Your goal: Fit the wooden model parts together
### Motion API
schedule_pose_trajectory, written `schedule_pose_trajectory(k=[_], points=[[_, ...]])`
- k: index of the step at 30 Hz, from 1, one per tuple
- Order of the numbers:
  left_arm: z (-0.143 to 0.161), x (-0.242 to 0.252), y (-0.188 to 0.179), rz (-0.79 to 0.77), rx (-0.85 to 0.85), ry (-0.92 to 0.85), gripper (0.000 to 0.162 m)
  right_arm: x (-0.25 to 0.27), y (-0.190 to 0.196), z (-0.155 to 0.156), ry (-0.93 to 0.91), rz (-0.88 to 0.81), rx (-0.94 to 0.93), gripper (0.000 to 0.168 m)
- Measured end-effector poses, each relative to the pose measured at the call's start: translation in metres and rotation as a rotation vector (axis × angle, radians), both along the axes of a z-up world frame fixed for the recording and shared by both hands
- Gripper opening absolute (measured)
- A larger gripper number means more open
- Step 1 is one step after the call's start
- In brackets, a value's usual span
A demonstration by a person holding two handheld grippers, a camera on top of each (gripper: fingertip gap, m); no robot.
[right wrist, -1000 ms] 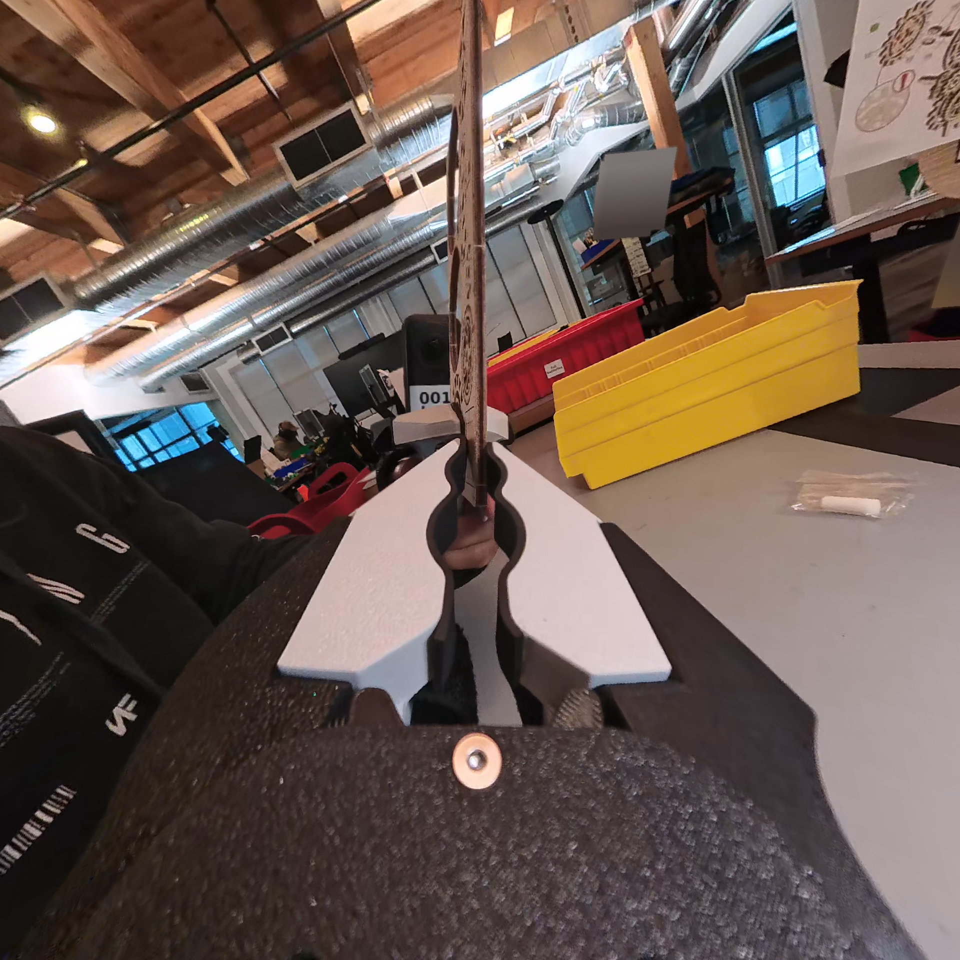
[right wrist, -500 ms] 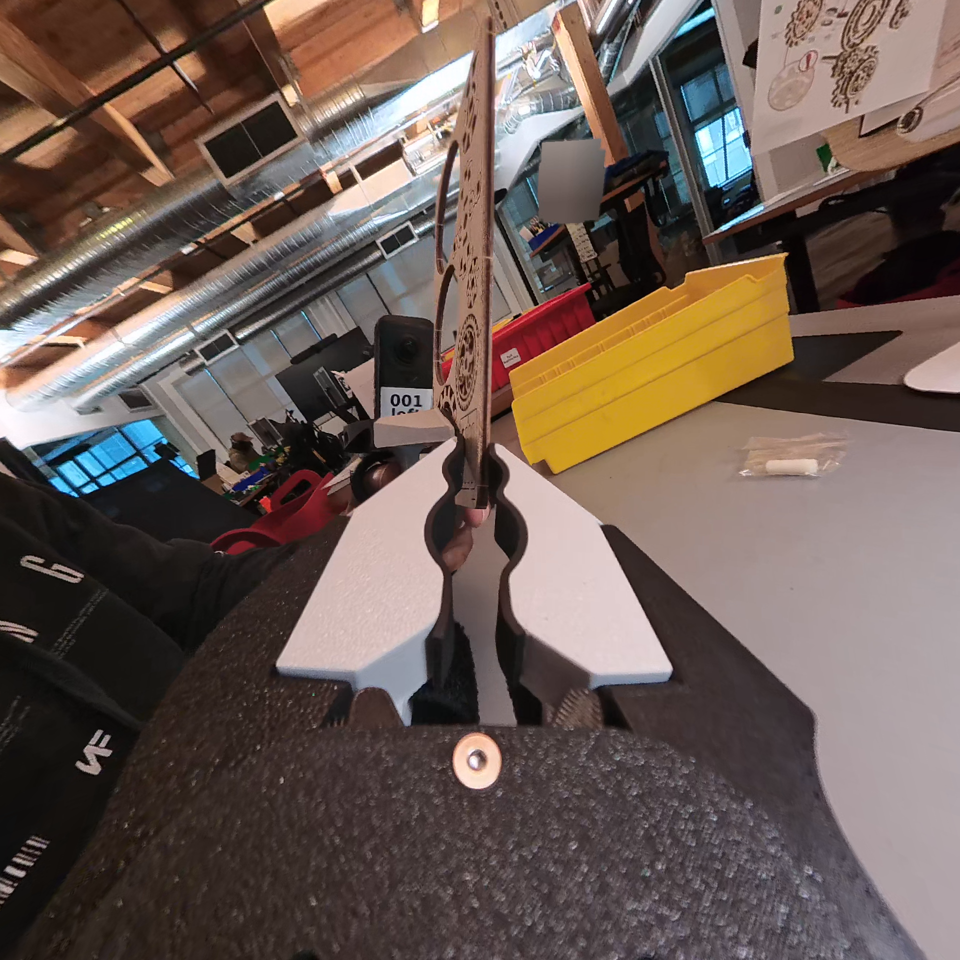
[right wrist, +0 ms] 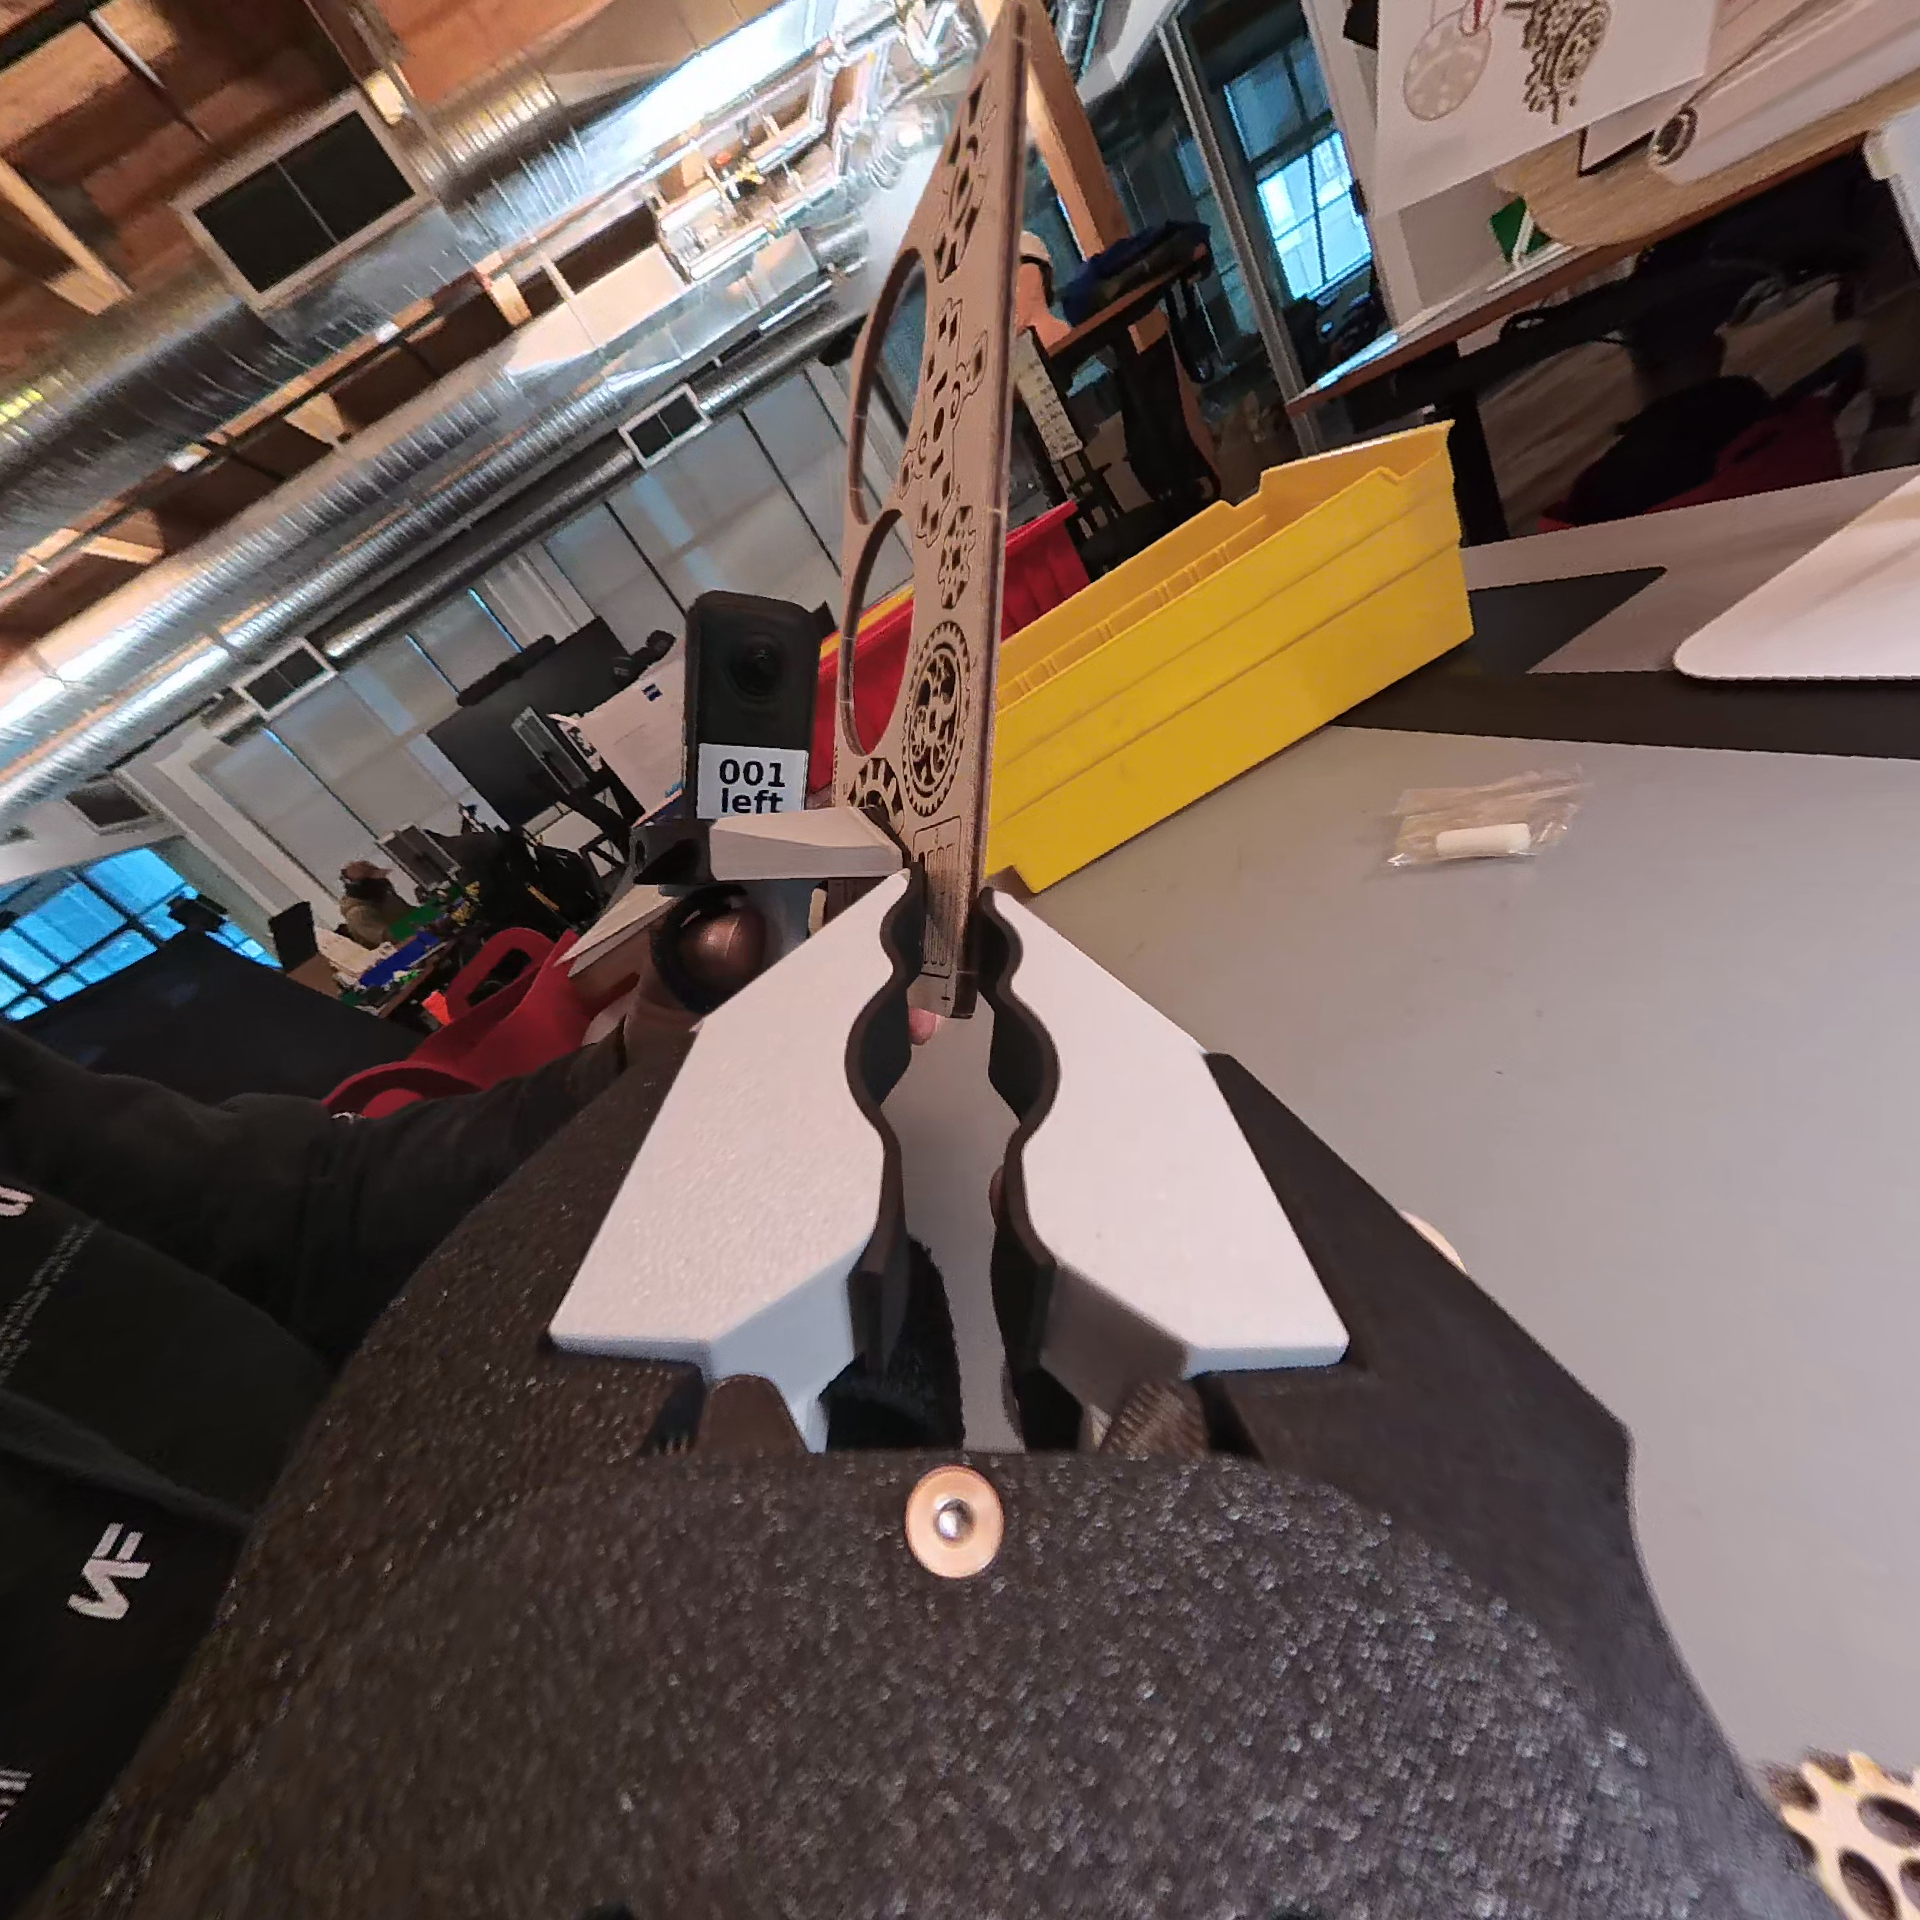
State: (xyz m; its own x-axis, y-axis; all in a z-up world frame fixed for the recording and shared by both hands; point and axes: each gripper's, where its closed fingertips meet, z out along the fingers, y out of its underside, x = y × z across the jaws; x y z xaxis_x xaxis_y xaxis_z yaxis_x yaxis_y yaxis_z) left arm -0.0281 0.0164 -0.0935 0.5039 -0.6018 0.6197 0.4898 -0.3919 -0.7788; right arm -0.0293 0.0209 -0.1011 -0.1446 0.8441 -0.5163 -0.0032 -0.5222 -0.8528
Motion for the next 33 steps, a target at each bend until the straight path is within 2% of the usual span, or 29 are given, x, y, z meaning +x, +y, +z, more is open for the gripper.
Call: schedule_pose_trajectory(k=[12, 16, 22, 31, 32, 33], points=[[-0.001, -0.001, 0.000, -0.047, -0.059, -0.095, 0.001, 0.000, -0.001, 0.002, 0.046, 0.035, -0.096, 0.005], [0.000, 0.001, -0.001, -0.061, -0.051, -0.073, 0.001, 0.002, 0.004, 0.008, 0.099, 0.045, -0.146, 0.005], [-0.001, 0.004, -0.002, -0.063, -0.038, -0.059, 0.001, 0.004, 0.002, 0.008, 0.086, 0.081, -0.146, 0.003], [-0.004, 0.004, -0.002, -0.001, 0.033, 0.096, 0.002, 0.003, 0.003, 0.003, 0.019, -0.006, 0.018, 0.005], [-0.004, 0.004, -0.002, 0.003, 0.038, 0.105, 0.002, 0.003, 0.006, 0.000, -0.003, -0.033, 0.025, 0.000], [-0.005, 0.007, -0.003, -0.003, 0.043, 0.131, 0.003, 0.002, 0.012, -0.008, -0.044, -0.086, 0.108, 0.001]])
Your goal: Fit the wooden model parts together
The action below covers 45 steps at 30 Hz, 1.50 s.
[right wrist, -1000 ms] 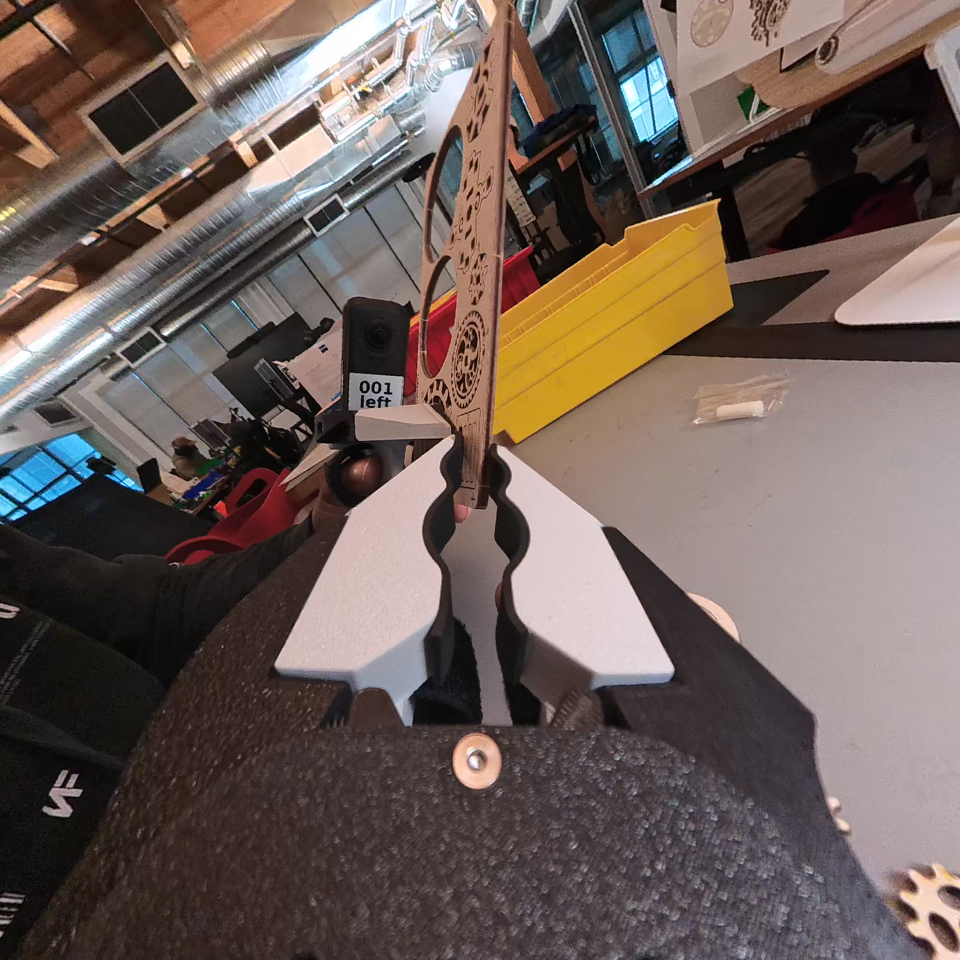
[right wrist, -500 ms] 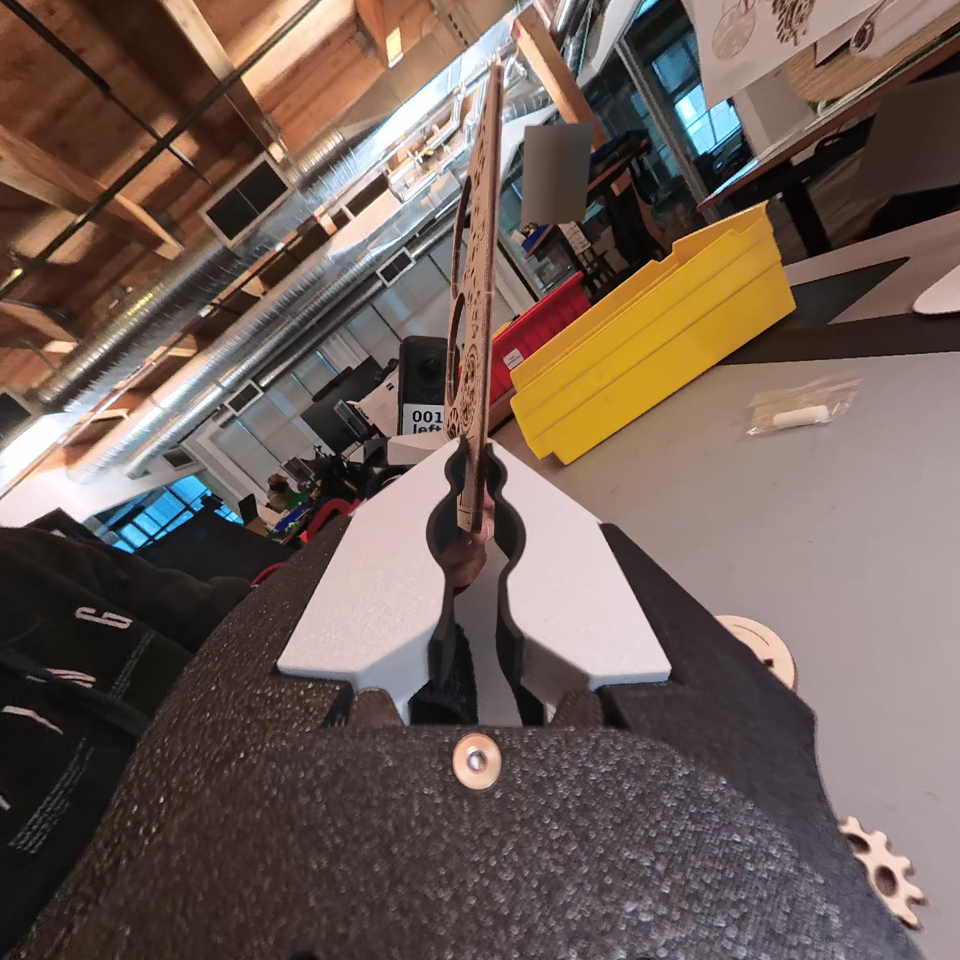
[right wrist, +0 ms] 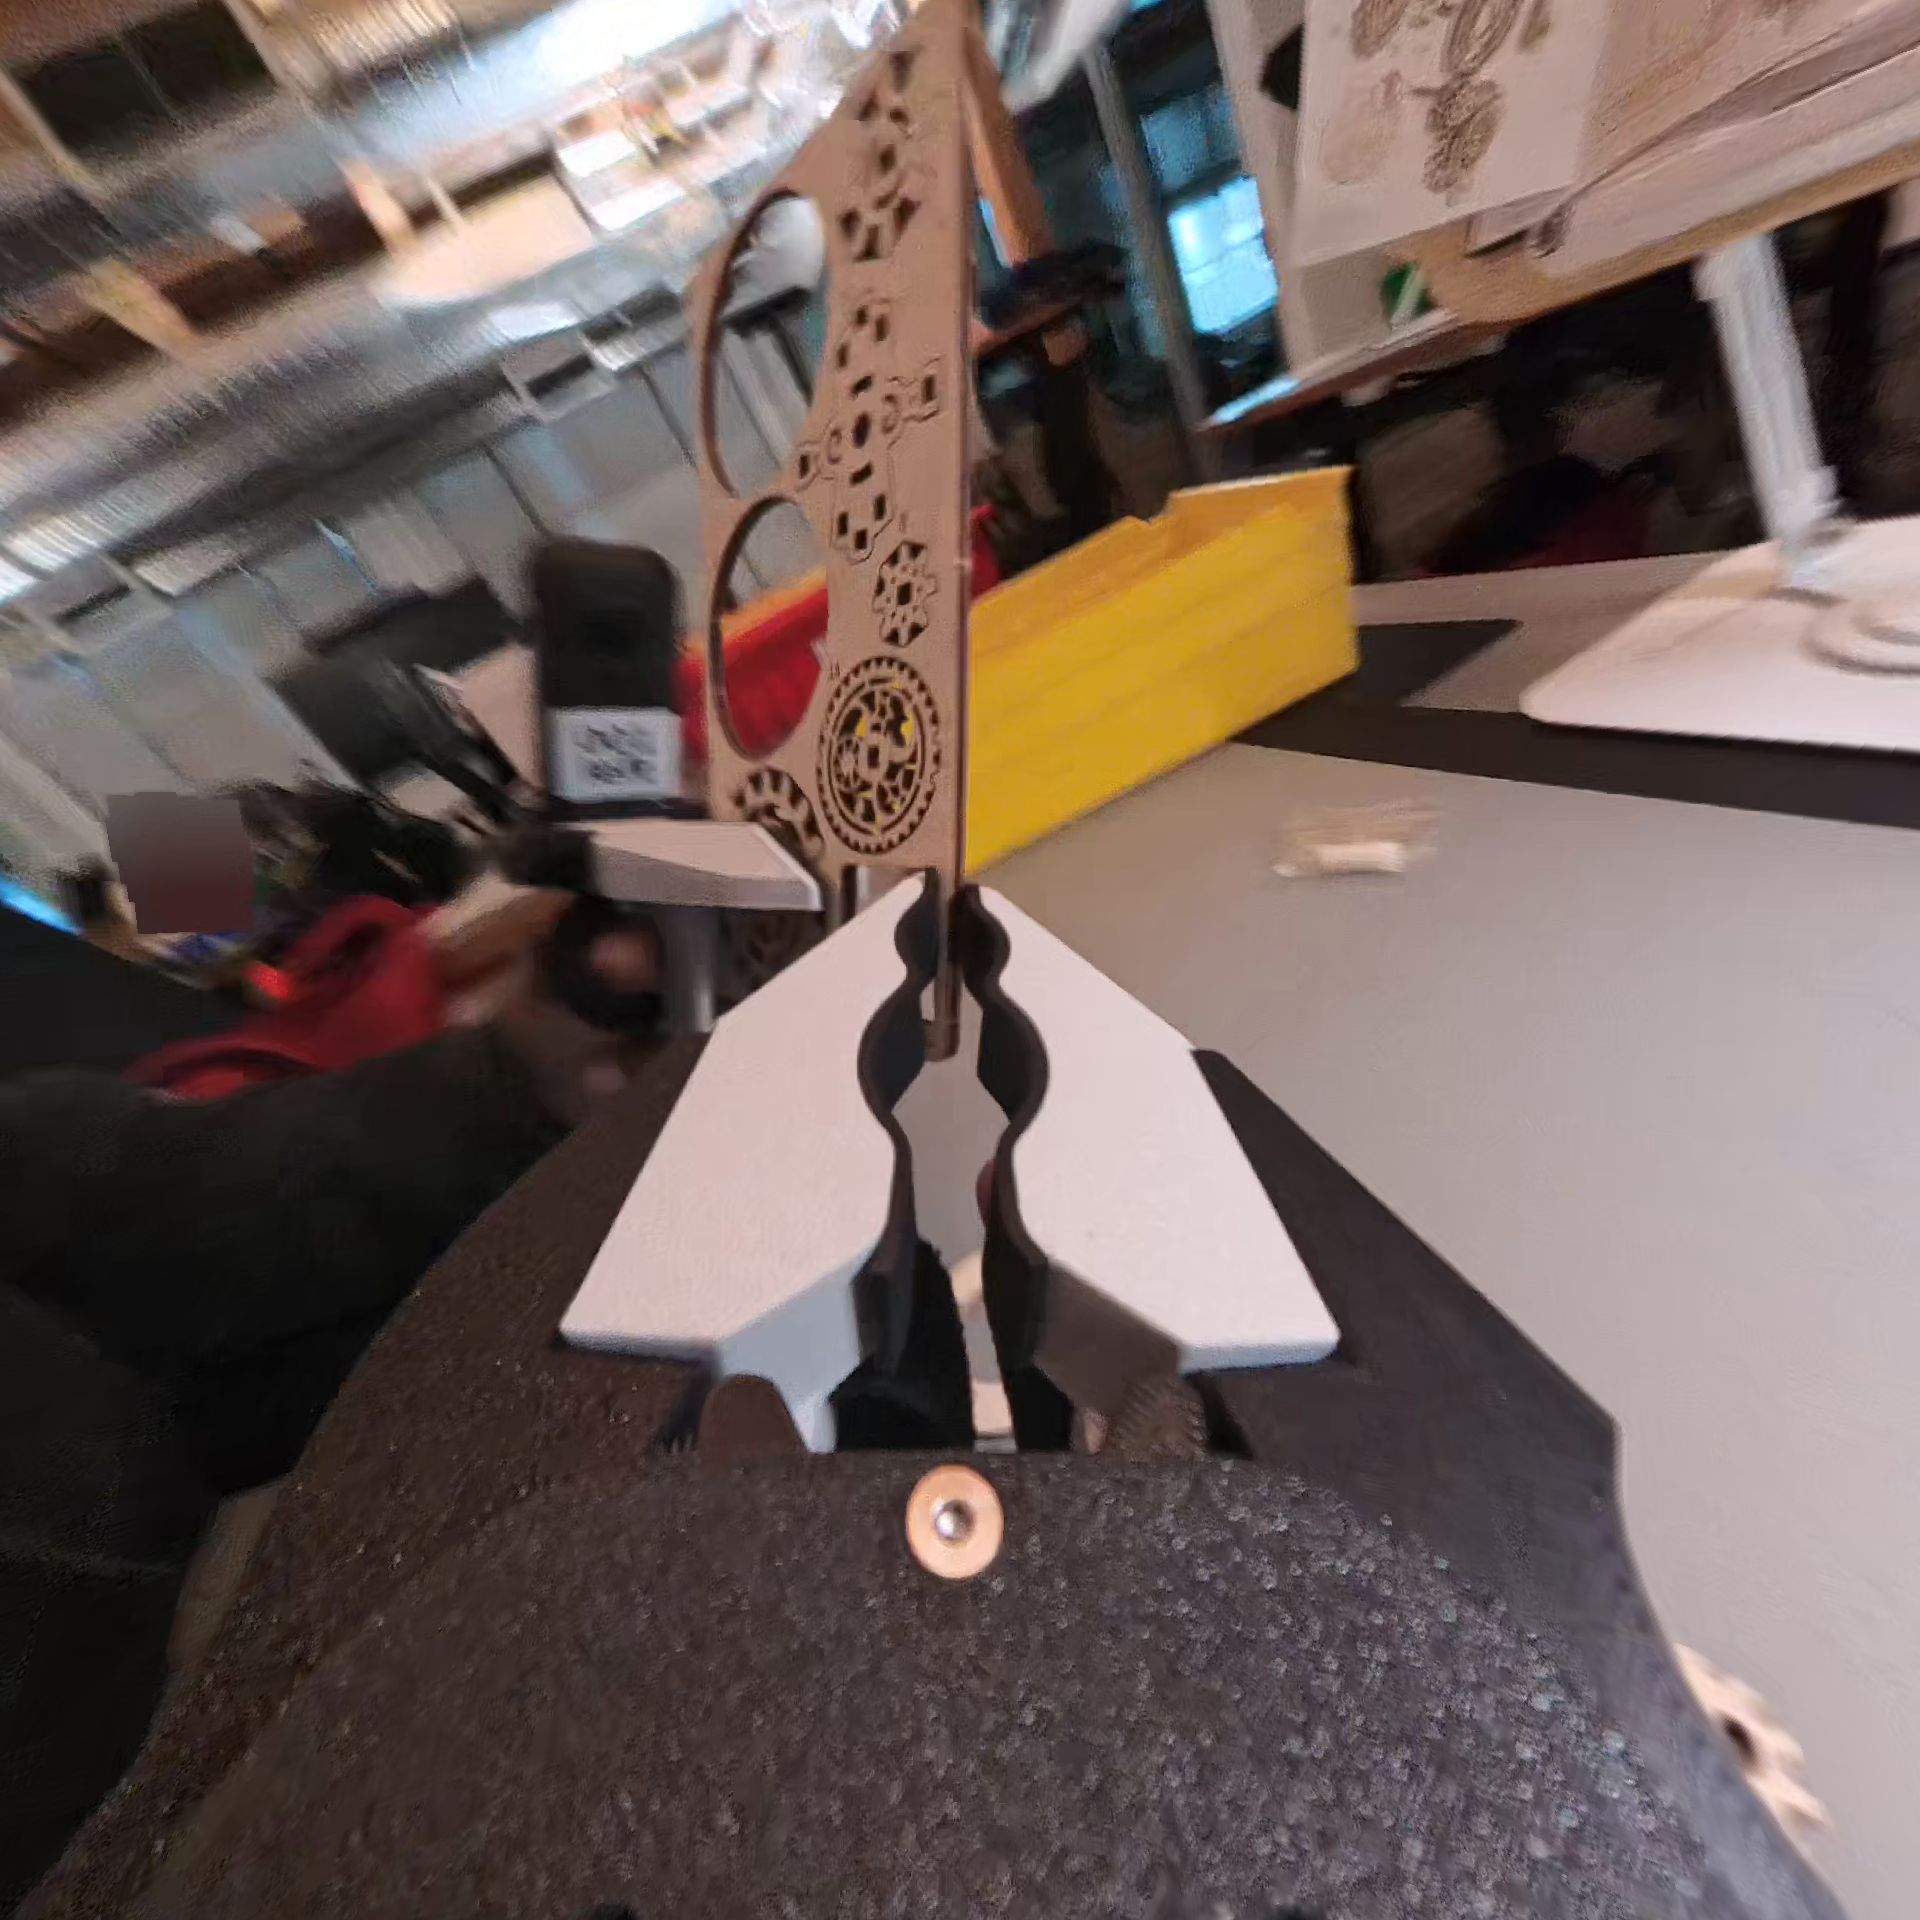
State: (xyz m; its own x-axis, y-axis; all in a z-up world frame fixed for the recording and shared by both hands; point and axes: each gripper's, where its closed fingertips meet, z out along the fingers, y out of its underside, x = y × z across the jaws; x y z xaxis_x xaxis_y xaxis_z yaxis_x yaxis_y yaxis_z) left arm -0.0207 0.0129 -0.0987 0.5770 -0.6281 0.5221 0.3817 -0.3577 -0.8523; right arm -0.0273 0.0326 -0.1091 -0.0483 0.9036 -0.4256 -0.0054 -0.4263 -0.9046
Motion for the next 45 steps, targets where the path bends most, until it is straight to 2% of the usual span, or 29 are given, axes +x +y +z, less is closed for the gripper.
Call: schedule_pose_trajectory(k=[1, 2, 3, 6, 9, 16, 21, 27, 32, 36, 38, 40, 43, 45], points=[[-0.004, 0.003, 0.001, 0.025, 0.025, 0.081, 0.003, 0.001, 0.001, -0.002, -0.012, -0.009, 0.007, 0.001], [-0.001, 0.004, 0.000, 0.037, 0.066, 0.126, 0.002, 0.004, -0.005, 0.008, 0.061, 0.040, -0.072, 0.001], [0.009, 0.005, -0.003, 0.020, 0.076, 0.104, 0.002, 0.006, -0.010, 0.018, 0.116, 0.082, -0.115, 0.001], [0.021, 0.003, -0.008, -0.013, 0.080, 0.024, 0.002, 0.005, -0.016, 0.027, 0.128, 0.099, -0.081, 0.001], [0.020, -0.001, -0.007, -0.049, 0.045, -0.075, 0.001, 0.003, -0.017, 0.027, 0.154, 0.132, -0.146, 0.001], [0.016, -0.005, -0.006, -0.086, -0.015, -0.175, 0.001, 0.003, -0.015, 0.022, 0.139, 0.157, -0.170, 0.005], [0.011, -0.006, -0.004, -0.095, -0.050, -0.191, 0.002, 0.002, -0.017, 0.014, 0.099, 0.175, -0.180, 0.002], [-0.002, -0.012, -0.001, -0.093, -0.131, -0.163, 0.002, -0.005, -0.016, -0.006, 0.010, 0.162, -0.220, 0.001], [-0.037, -0.028, -0.012, -0.167, -0.341, -0.044, 0.002, -0.023, -0.035, -0.049, -0.218, 0.224, -0.302, 0.001], [-0.061, -0.045, -0.024, -0.233, -0.464, -0.049, 0.002, -0.037, -0.045, -0.071, -0.378, 0.218, -0.224, 0.003], [-0.065, -0.048, -0.025, -0.249, -0.494, -0.077, 0.002, -0.038, -0.046, -0.075, -0.424, 0.207, -0.158, 0.006], [-0.067, -0.051, -0.025, -0.253, -0.502, -0.084, 0.003, -0.038, -0.047, -0.075, -0.438, 0.201, -0.101, 0.021], [-0.063, -0.054, -0.022, -0.244, -0.485, -0.123, 0.002, -0.035, -0.045, -0.066, -0.403, 0.210, -0.055, 0.040], [-0.059, -0.057, -0.020, -0.233, -0.467, -0.146, 0.003, -0.032, -0.042, -0.055, -0.354, 0.218, -0.023, 0.046]])
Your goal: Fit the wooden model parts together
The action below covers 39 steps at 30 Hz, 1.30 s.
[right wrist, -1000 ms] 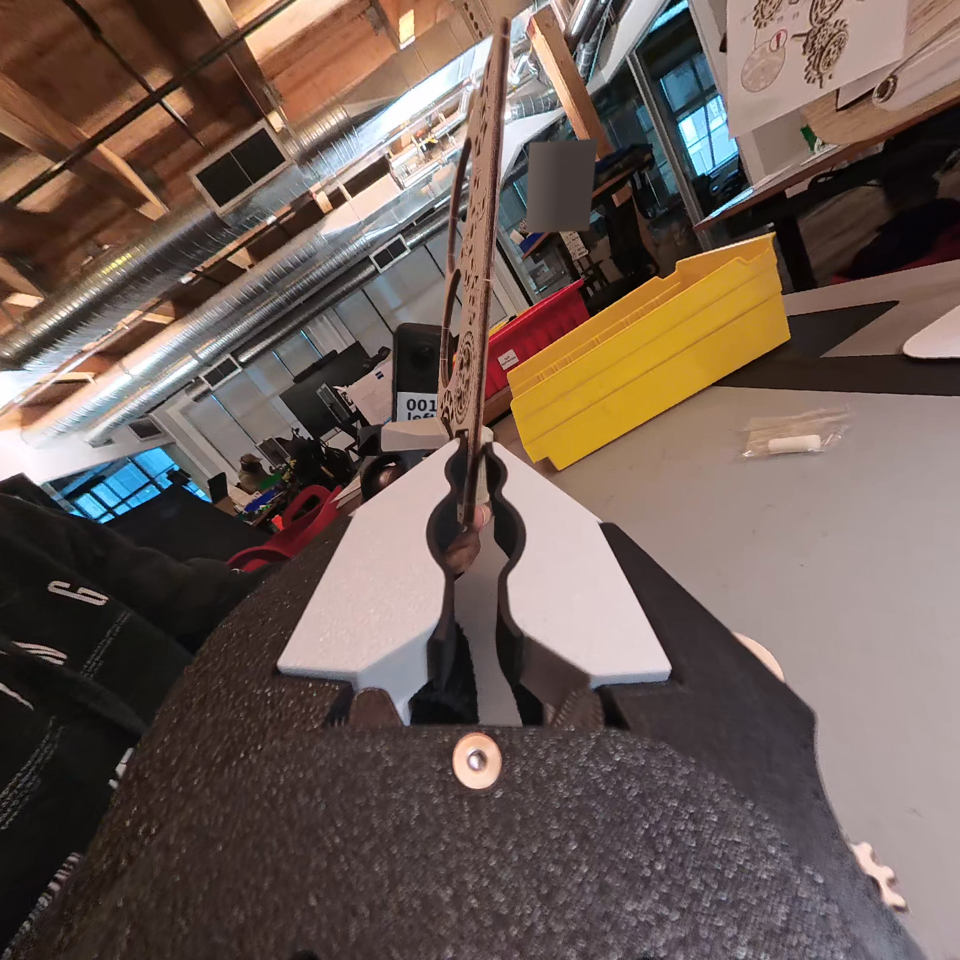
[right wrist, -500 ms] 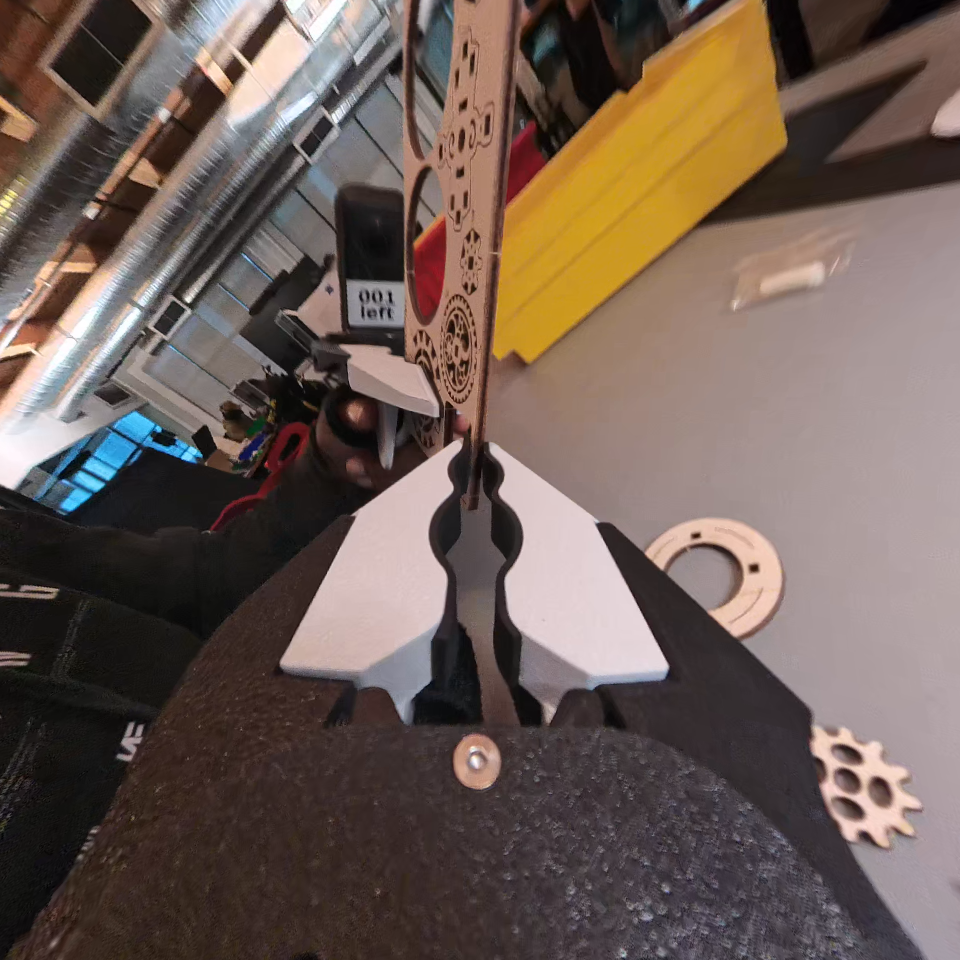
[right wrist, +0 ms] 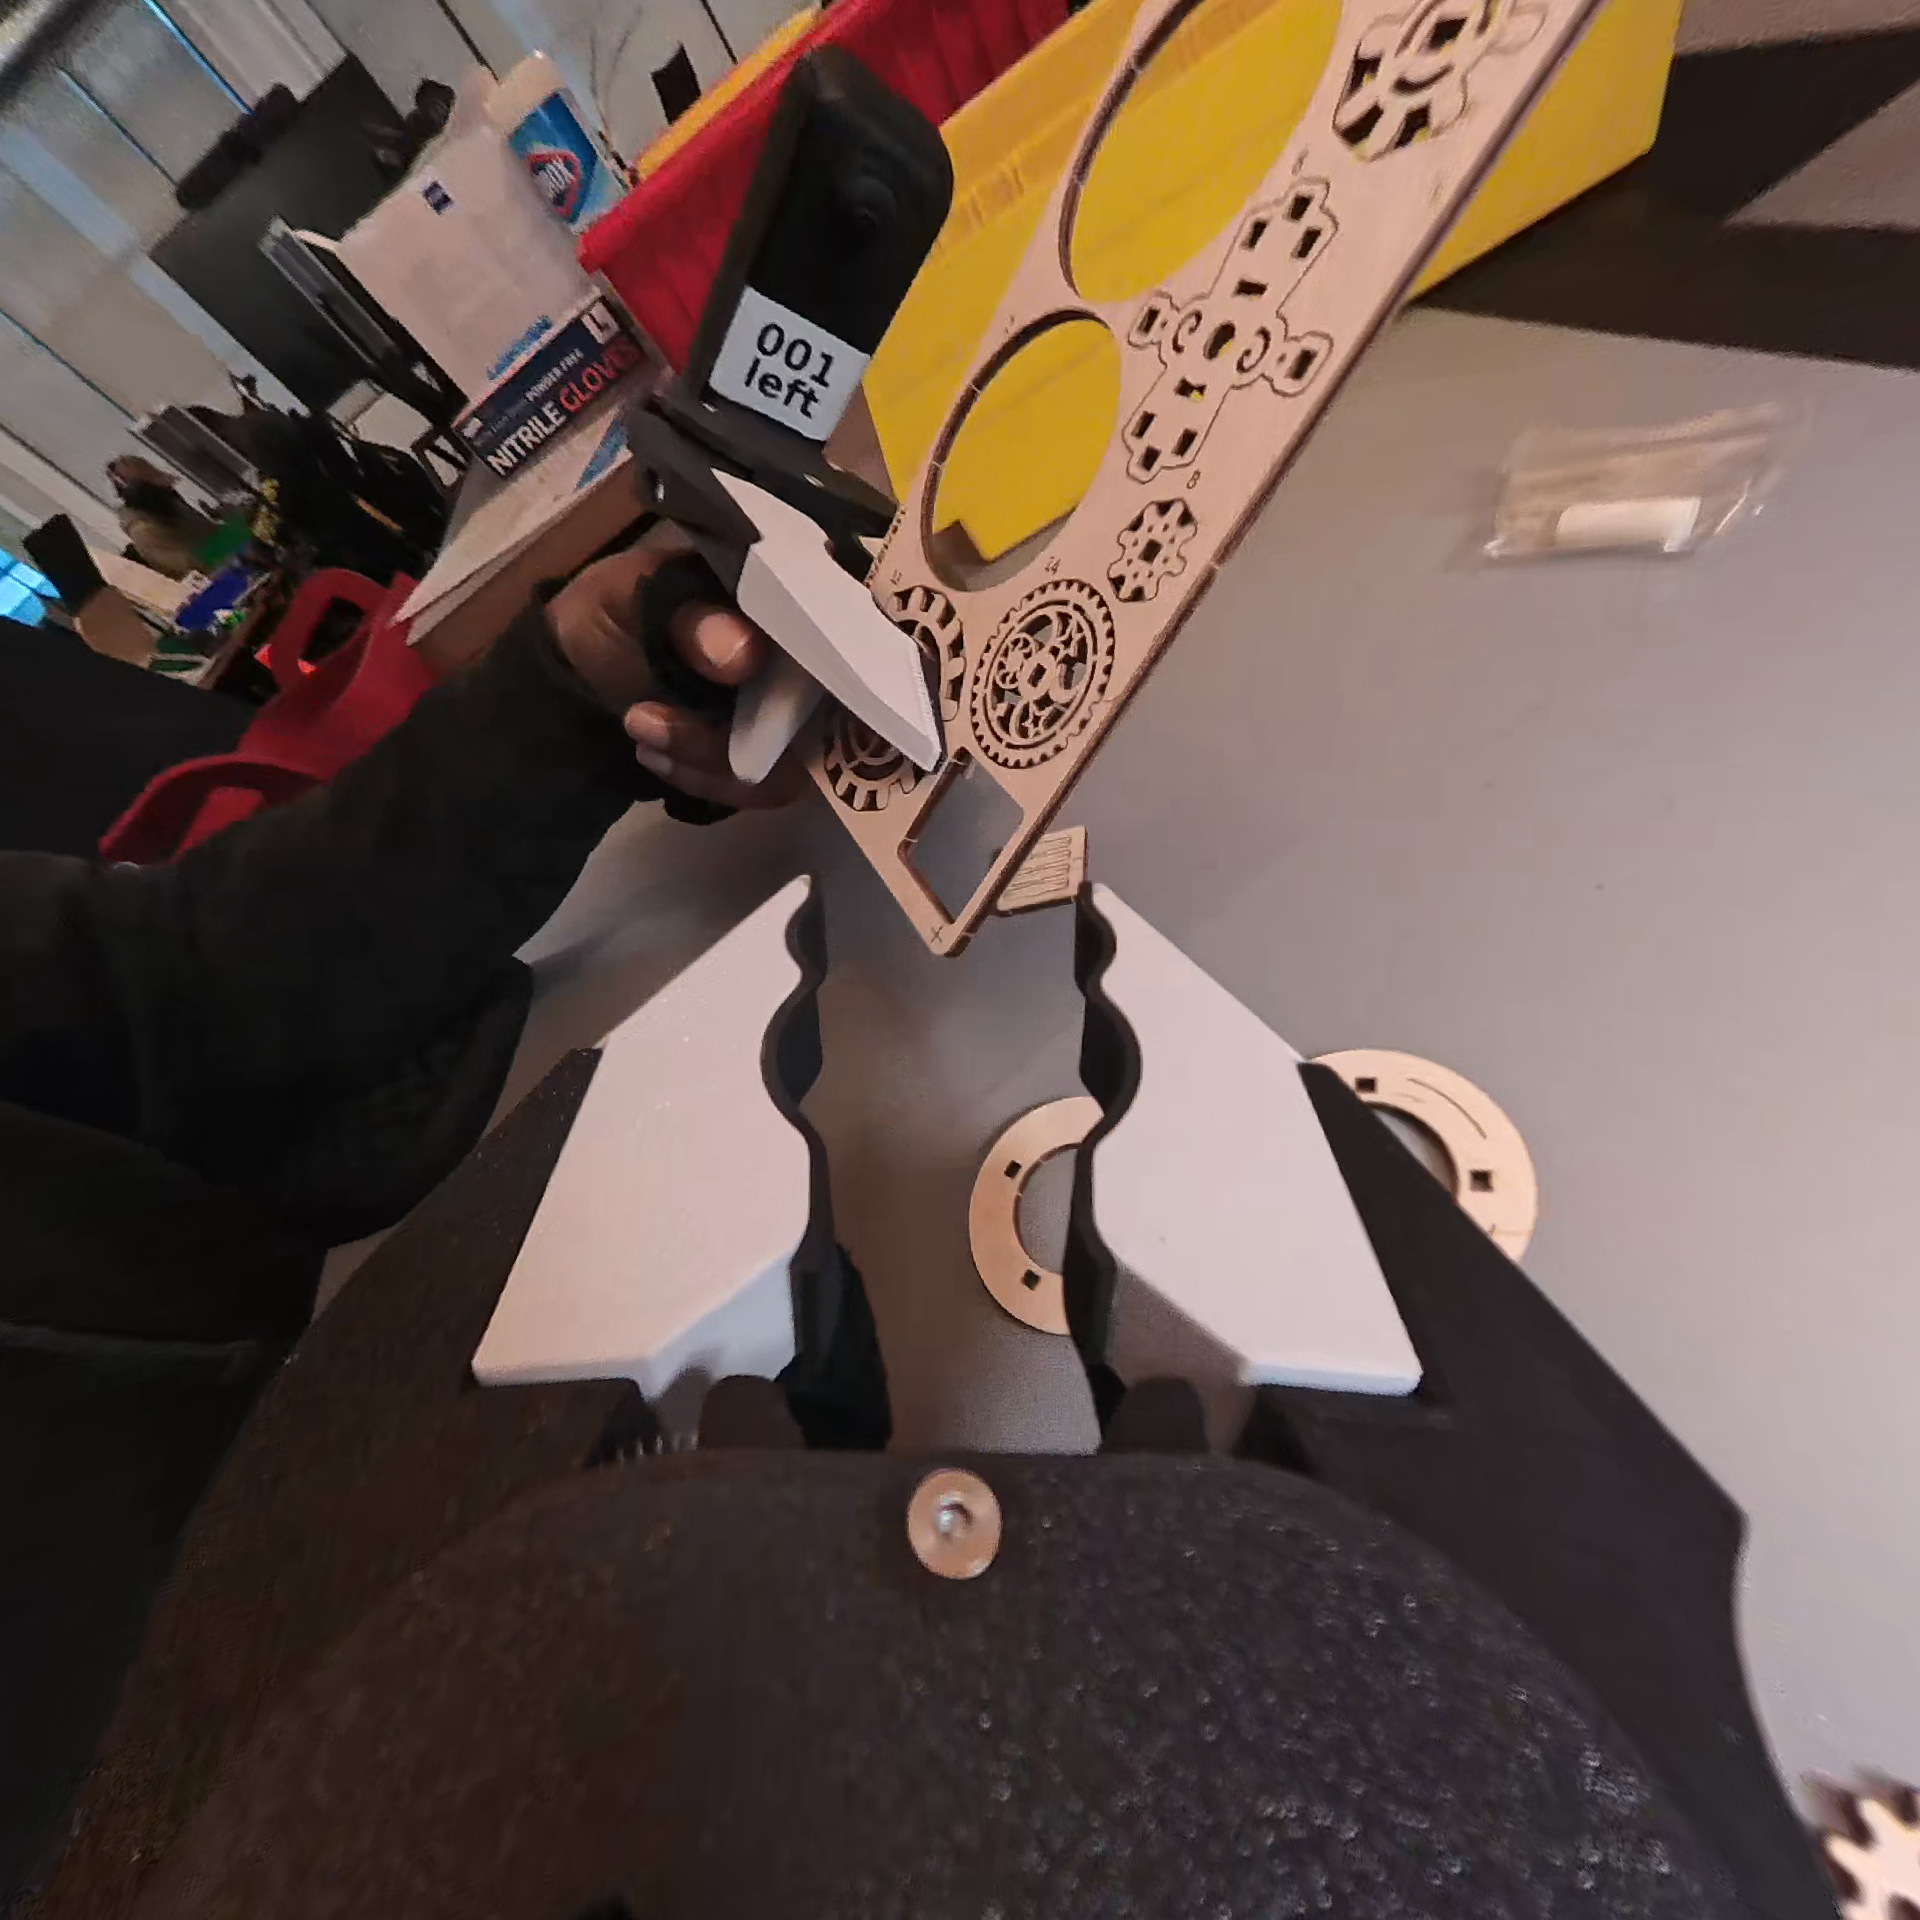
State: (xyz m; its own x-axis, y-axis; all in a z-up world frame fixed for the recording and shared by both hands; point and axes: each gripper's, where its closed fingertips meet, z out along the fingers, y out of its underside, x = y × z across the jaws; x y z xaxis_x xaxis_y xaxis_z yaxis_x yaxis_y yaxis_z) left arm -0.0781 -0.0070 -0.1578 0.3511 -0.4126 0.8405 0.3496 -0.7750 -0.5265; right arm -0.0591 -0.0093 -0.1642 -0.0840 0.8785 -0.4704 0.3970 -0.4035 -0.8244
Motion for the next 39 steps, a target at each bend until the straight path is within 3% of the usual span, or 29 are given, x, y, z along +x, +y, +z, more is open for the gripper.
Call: schedule_pose_trajectory(k=[7, 13, 15, 17, 20, 24, 28, 33, 39], points=[[0.008, 0.005, -0.002, -0.031, 0.040, -0.043, 0.003, 0.005, 0.000, 0.009, 0.063, 0.024, -0.041, 0.043], [0.012, 0.021, -0.007, -0.088, 0.061, -0.061, 0.003, 0.004, -0.002, 0.009, 0.071, 0.019, -0.134, 0.007], [0.012, 0.021, -0.005, -0.075, 0.063, -0.057, 0.004, 0.005, 0.000, 0.013, 0.092, 0.011, -0.157, 0.004], [0.011, 0.017, 0.000, -0.035, 0.079, -0.032, 0.015, 0.007, 0.005, 0.019, 0.120, -0.007, -0.188, 0.000], [0.018, 0.008, 0.005, 0.020, 0.118, -0.009, 0.026, 0.012, 0.013, 0.025, 0.145, -0.038, -0.243, 0.000], [0.023, -0.001, 0.008, 0.076, 0.164, 0.048, 0.010, 0.016, 0.014, 0.027, 0.160, -0.041, -0.371, 0.000], [0.017, -0.003, 0.007, 0.077, 0.155, 0.152, 0.010, 0.016, 0.014, 0.016, 0.110, -0.059, -0.374, 0.000], [0.019, -0.010, -0.006, 0.015, 0.120, 0.144, 0.002, 0.013, 0.007, 0.004, 0.055, -0.043, -0.225, 0.011], [0.003, -0.058, -0.027, 0.046, -0.022, 0.201, 0.002, 0.014, 0.008, 0.006, 0.034, -0.043, -0.045, 0.021]])
